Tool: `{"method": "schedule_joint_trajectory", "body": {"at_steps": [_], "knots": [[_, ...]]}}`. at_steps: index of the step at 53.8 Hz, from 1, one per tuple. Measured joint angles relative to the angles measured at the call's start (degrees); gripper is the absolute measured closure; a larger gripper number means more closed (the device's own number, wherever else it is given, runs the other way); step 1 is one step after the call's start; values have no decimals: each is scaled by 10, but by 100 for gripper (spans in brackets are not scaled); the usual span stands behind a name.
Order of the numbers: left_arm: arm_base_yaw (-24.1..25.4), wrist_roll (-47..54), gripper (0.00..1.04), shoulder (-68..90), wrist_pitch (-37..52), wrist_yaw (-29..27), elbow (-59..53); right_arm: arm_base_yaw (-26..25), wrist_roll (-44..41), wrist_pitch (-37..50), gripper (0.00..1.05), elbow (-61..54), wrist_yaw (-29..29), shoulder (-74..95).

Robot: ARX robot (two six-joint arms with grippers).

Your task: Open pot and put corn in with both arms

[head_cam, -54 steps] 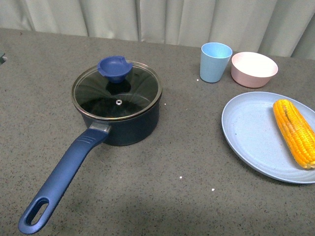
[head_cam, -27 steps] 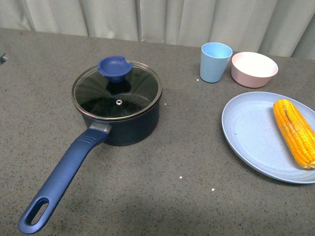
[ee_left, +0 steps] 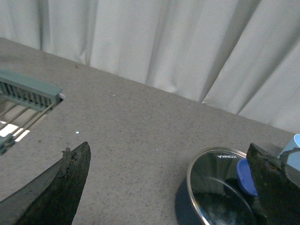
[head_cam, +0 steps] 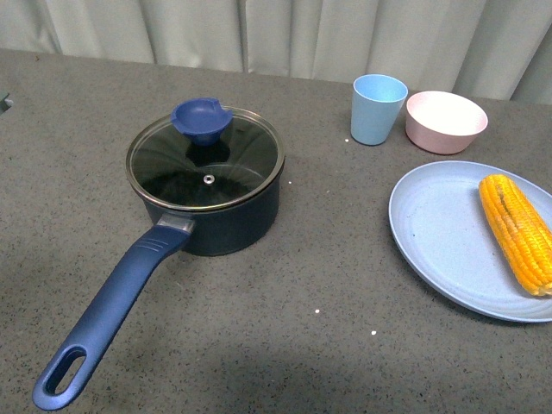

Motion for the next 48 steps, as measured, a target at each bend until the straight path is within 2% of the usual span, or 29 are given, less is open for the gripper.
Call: {"method": "schedule_joint_trajectory", "body": {"at_steps": [8,20,48], "knots": [[-21,0,6,156,35,21,81,0,0,0,9,0,0,0],[-54,9,6,291,39,34,187,0,0,0,9,0,0,0],[-119,41,6,388,8,72,295,0,0,0,9,0,0,0]]}}
